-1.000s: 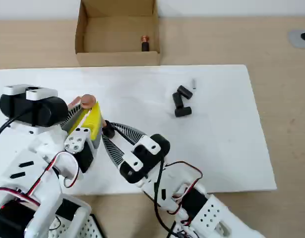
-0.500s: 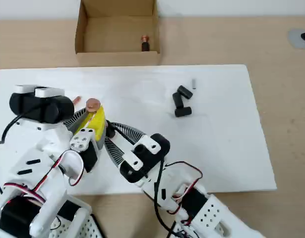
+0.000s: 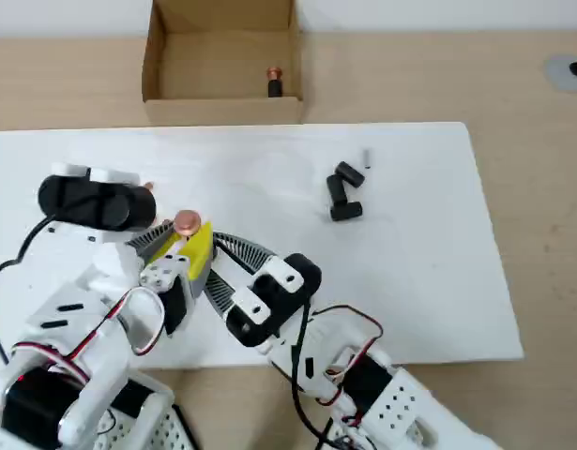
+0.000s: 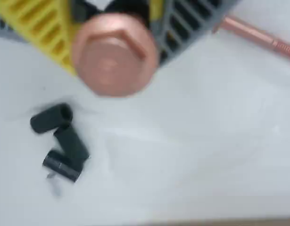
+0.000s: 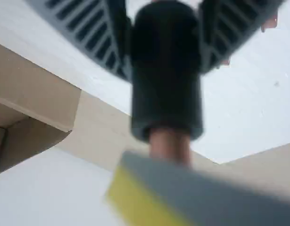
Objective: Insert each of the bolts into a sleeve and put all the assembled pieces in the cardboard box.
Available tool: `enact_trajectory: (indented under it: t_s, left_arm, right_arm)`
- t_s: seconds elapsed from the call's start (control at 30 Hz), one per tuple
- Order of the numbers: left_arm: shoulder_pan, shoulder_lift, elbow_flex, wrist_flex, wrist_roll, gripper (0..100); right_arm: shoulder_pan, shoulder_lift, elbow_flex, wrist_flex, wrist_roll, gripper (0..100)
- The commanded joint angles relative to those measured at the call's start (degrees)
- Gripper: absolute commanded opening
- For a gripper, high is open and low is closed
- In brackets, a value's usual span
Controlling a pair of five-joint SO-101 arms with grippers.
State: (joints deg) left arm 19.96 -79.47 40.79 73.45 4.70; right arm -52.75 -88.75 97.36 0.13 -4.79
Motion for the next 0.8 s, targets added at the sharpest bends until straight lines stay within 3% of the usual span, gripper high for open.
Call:
enact_trajectory:
  t_s: [0.0,0.23,0.43,0.63,0.77]
  left_arm:
    - [0.26,-0.4,-5.01,2.2,0.26,13]
    - [0.35,-0.04,-13.01,10.99,0.18,17]
    - [0.26,0.4,-24.09,15.65,0.26,16]
    - [0.26,7.87,-34.81,21.27,0.88,11]
    - [0.26,10.33,-37.36,21.54,-4.04,5]
  right_arm:
    - [-0.48,-1.1,-0.57,-1.23,0.35,1.0]
    - [-0.31,-0.66,-8.92,7.12,0.35,0.9]
    - [6.37,2.07,-18.68,14.51,0.35,0.9]
    - [15.08,21.23,-35.47,14.68,0.09,0.9]
    - [19.56,39.08,-52.7,15.03,0.09,0.9]
